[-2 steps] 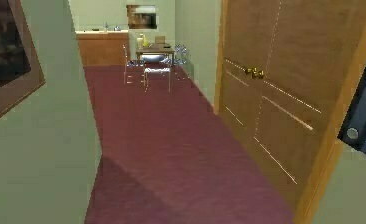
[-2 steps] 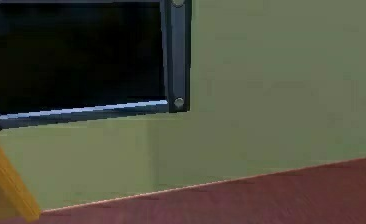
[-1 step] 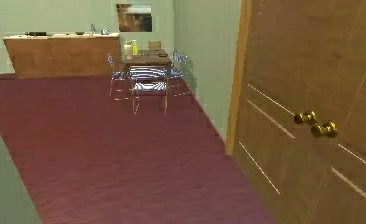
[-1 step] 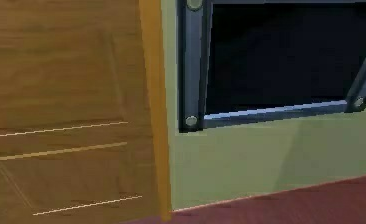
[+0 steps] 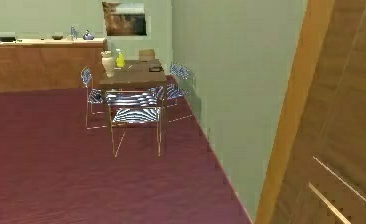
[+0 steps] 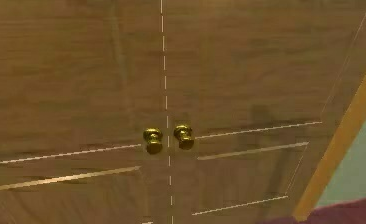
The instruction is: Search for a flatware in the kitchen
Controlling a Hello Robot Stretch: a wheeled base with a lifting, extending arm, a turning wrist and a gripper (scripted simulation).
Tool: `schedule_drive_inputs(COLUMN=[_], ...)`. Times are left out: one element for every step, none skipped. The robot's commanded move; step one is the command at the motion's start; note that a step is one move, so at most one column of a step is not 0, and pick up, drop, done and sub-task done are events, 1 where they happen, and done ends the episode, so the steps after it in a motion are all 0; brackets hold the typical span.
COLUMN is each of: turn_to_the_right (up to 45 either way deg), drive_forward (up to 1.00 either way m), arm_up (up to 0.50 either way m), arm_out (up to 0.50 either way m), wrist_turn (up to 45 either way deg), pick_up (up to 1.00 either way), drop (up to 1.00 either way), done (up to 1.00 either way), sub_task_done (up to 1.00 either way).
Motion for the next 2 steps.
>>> schedule_drive_inputs(turn_to_the_right=[0.0, 0.0], drive_forward=[1.00, 0.60], arm_up=[0.00, 0.00], arm_out=[0.00, 0.00], wrist_turn=[0.0, 0.0], pick_up=[0.00, 0.00], drop=[0.00, 0.00], done=[0.00, 0.00], sub_task_done=[0.00, 0.00])
